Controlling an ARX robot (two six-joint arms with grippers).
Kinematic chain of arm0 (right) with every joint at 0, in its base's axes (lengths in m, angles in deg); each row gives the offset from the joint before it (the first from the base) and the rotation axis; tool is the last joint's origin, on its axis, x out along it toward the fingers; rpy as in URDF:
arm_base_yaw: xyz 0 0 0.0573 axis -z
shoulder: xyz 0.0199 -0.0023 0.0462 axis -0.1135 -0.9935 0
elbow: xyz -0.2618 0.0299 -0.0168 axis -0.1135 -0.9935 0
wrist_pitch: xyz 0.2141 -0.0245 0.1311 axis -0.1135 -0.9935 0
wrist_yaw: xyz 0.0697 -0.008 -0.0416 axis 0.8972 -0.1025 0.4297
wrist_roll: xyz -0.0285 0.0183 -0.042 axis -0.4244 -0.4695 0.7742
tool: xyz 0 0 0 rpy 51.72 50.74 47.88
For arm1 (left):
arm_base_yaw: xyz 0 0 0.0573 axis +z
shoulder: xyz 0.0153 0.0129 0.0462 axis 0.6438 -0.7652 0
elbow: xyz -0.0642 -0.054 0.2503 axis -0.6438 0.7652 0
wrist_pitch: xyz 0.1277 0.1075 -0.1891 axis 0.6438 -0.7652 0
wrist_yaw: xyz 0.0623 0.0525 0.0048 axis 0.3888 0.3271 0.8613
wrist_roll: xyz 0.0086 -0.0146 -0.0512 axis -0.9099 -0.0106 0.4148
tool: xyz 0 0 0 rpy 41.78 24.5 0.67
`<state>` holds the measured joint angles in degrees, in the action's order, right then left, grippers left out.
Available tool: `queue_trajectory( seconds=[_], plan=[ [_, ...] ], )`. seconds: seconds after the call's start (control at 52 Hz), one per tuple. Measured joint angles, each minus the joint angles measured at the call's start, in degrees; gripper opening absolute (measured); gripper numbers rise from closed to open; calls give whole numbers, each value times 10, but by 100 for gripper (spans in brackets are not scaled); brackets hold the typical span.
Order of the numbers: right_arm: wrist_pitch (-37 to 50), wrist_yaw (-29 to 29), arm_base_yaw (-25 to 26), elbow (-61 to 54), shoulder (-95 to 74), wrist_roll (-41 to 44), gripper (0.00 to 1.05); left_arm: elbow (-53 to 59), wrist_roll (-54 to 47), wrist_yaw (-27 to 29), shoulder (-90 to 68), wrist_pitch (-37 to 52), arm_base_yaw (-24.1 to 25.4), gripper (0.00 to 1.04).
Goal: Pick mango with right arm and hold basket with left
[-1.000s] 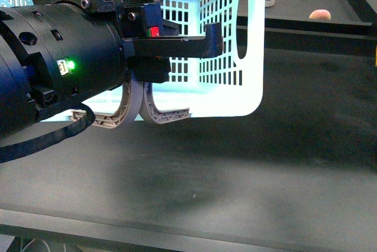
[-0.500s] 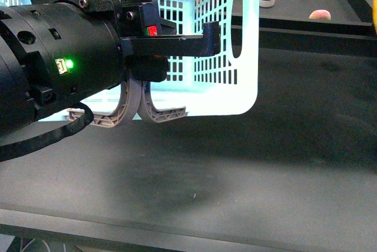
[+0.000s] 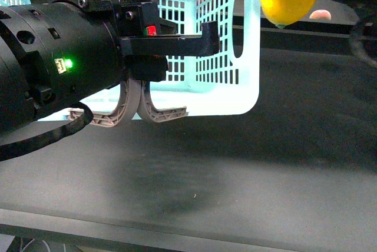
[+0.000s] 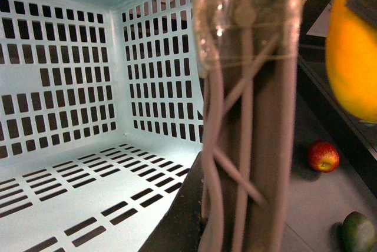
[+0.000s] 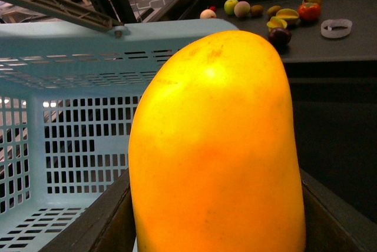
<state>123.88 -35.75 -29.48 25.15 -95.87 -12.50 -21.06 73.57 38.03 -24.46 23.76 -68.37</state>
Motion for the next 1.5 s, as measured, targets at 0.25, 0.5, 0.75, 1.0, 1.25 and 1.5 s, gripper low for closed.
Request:
queue_trajectory(
  seconds=[0.25, 0.5, 0.75, 1.0, 1.25, 1.5],
  plan=[
    [0, -22, -19, 54, -71, 3, 63, 0, 0, 0, 0, 0, 0, 5],
    [-6, -22, -28, 109, -126, 3, 63, 0, 0, 0, 0, 0, 0, 5],
    [-3, -7, -29, 151, -164, 1, 63, 0, 0, 0, 0, 0, 0, 5],
    [12, 38, -27, 167, -199, 0, 63, 0, 0, 0, 0, 0, 0, 5],
    [19, 47, -26, 172, -221, 0, 63, 0, 0, 0, 0, 0, 0, 5],
    [32, 55, -26, 184, -242, 2, 84, 0, 0, 0, 0, 0, 0, 5]
  ],
)
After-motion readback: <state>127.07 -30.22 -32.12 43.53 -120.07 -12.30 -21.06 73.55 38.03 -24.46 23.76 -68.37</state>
